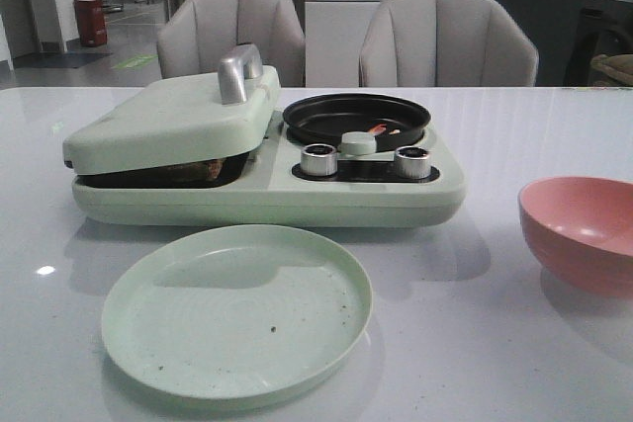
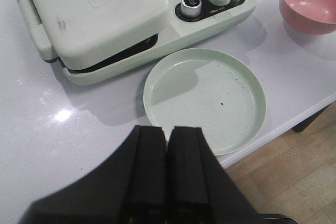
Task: Make breakfast with bread and shrimp
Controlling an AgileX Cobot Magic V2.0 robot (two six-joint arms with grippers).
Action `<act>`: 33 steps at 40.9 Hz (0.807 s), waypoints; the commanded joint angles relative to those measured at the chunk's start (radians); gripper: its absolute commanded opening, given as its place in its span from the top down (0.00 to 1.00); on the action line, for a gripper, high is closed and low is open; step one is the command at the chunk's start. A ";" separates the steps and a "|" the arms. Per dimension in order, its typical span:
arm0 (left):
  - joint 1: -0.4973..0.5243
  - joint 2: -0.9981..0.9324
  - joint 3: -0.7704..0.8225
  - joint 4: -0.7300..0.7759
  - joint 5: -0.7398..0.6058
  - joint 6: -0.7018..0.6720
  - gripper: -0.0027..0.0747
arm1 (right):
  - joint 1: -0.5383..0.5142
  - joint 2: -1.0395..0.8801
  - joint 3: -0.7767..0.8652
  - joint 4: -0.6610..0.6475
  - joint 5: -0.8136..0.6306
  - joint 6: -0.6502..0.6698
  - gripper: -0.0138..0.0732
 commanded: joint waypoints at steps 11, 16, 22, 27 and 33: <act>-0.008 0.000 -0.028 -0.018 -0.065 -0.010 0.84 | 0.078 -0.353 0.131 -0.013 0.006 -0.002 0.36; -0.008 0.000 -0.028 -0.018 -0.065 -0.010 0.84 | 0.079 -0.448 0.171 -0.029 0.026 0.030 0.36; -0.008 0.000 -0.028 -0.018 -0.065 -0.010 0.84 | 0.079 -0.535 0.216 -0.071 0.029 0.092 0.41; -0.008 0.000 -0.028 -0.018 -0.065 -0.010 0.84 | 0.079 -0.570 0.238 -0.073 0.040 0.092 0.62; -0.008 0.000 -0.028 -0.018 -0.065 -0.010 0.84 | 0.079 -0.576 0.251 -0.073 0.033 0.092 0.83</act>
